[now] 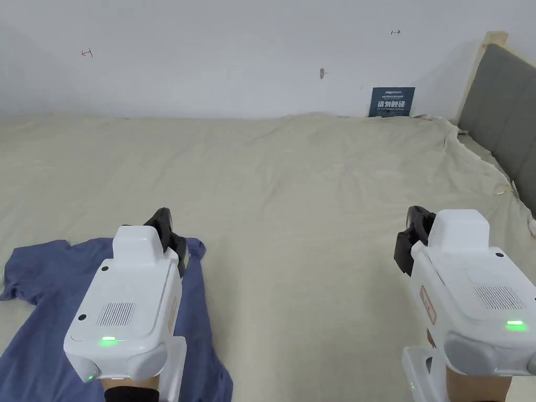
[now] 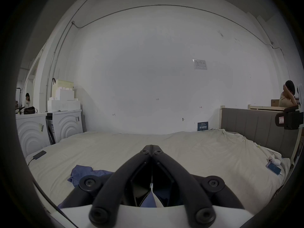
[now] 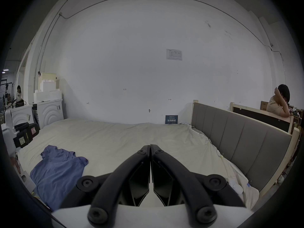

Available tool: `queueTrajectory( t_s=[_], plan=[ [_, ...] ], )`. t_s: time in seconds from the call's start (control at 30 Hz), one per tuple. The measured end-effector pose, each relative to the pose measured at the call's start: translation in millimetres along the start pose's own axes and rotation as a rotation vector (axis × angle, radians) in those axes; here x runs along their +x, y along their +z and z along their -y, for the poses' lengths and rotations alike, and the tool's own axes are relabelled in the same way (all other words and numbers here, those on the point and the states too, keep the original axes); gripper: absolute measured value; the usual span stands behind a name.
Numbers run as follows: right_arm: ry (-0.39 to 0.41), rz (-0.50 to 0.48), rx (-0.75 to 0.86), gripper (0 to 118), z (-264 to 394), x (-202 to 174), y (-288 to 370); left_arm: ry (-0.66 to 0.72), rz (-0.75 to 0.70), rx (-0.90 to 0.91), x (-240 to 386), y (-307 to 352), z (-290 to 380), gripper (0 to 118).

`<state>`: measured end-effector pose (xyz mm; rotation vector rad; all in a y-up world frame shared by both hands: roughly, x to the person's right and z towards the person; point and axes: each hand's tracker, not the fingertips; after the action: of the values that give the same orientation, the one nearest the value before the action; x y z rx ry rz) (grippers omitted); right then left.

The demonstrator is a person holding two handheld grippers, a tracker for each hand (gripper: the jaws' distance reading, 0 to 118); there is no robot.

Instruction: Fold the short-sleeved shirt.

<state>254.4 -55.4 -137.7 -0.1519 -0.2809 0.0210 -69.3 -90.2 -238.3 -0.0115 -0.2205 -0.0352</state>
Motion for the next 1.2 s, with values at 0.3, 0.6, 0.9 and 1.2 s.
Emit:
queueTrajectory(
  t_s=[0.3,0.6,0.9,1.2],
  plan=[
    [-0.001,-0.001,-0.001,0,-1,0,0,-0.001,-0.004,0.005,-1,-1,0,0],
    [0.002,-0.006,-0.001,0,-1,0,-1,-0.005,-0.009,0.007,-2,0,-1,0],
    [0.017,-0.046,0.009,0,-6,-18,-8,0.001,-0.051,0.008,-21,5,-2,0],
    [0.031,-0.181,0.025,0,-17,-81,-23,-0.015,-0.195,0.005,-80,27,-3,0]
  ],
)
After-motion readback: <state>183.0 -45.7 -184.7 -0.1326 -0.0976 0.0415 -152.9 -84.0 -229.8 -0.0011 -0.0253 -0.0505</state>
